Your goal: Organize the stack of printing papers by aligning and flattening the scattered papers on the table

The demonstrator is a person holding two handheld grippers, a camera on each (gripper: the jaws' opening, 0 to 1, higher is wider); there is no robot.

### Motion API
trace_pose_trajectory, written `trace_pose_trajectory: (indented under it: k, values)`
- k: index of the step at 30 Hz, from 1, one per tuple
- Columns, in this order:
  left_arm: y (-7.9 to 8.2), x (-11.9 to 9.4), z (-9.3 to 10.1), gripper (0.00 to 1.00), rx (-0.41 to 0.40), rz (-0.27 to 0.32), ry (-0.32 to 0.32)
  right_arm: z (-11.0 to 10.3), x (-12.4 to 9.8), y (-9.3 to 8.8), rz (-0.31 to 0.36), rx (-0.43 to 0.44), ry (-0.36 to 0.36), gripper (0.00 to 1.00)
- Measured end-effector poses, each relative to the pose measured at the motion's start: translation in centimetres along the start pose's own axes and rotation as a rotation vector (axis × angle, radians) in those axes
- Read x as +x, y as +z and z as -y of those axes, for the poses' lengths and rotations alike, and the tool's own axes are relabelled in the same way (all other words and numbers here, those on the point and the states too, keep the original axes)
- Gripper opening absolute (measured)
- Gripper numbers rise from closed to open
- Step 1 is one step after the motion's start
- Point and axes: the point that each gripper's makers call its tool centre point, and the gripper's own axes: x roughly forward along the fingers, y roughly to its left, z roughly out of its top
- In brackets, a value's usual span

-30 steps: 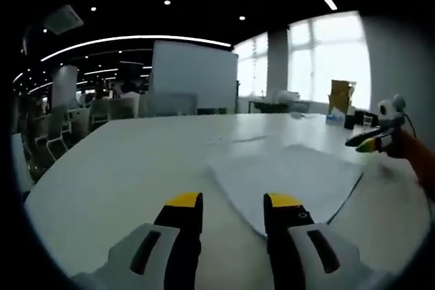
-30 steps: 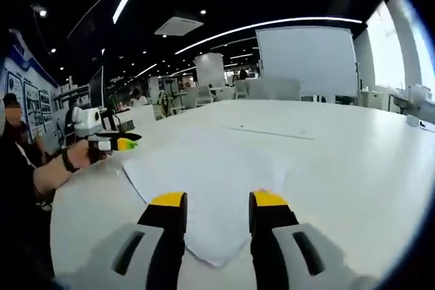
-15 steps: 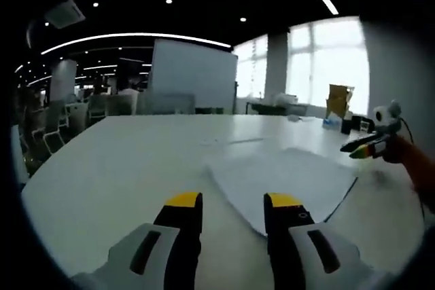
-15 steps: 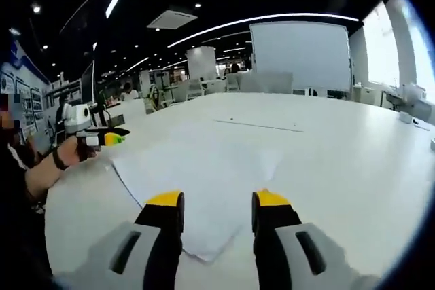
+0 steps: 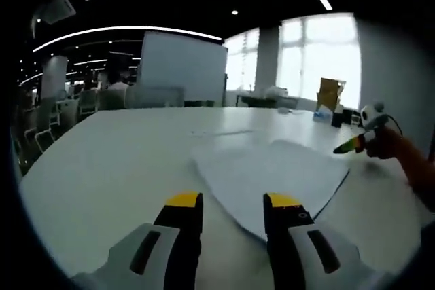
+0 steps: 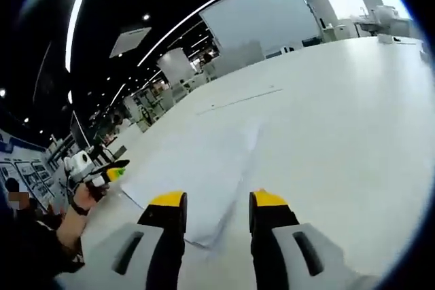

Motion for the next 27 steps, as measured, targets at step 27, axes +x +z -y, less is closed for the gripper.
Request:
trace_pose_trajectory:
  k: [27]
  values:
    - [-1.6, -2.0, -0.2, 0.41, -0.043, -0.055, -0.042, -5.0, 1.0, 0.5, 0.037, -0.254, 0.038, 0.33]
